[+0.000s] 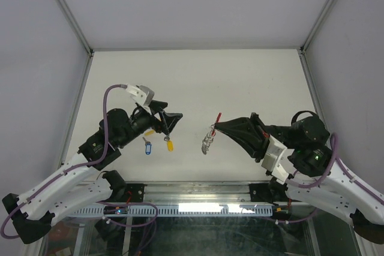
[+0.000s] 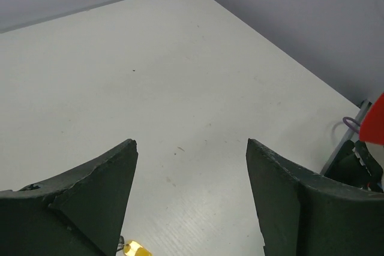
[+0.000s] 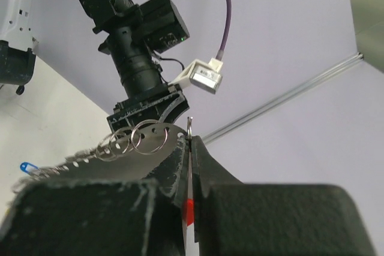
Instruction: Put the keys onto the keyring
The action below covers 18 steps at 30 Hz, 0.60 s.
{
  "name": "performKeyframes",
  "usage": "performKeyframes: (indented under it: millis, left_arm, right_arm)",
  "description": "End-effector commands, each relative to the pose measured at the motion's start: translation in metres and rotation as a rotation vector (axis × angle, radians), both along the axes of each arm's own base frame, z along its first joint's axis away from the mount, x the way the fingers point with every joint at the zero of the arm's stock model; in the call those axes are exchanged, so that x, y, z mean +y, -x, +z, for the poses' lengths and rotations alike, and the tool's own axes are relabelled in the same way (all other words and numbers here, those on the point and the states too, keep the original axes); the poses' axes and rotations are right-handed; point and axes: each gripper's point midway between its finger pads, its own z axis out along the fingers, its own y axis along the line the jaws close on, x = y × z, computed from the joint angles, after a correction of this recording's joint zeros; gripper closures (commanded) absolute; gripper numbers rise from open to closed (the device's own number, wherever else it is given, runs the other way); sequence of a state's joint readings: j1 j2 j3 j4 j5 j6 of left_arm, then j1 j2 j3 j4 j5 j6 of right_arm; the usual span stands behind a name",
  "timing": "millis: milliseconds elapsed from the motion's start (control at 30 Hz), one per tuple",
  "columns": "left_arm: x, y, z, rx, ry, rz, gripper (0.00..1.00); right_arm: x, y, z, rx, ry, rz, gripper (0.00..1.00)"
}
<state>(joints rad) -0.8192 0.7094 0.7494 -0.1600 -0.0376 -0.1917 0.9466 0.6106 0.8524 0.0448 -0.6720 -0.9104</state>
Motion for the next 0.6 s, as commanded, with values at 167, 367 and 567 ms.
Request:
performKeyframes:
  millis: [167,367,567]
  left_arm:
    - [0.005,-0.006,-0.005,0.052,0.040,0.072,0.28]
    - [0.005,-0.009,-0.013,0.089,0.044,0.091,0.29]
    - [0.011,-0.014,-0.037,0.191,0.067,0.171,0.29]
  right_arm:
    - [-0.024,0.040,0.057,-0.157,-0.159,0.112,1.00]
    - [-0.027,0.044,0.056,-0.162,-0.172,0.126,1.00]
    - [-0.026,0.044,0.052,-0.157,-0.169,0.132,1.00]
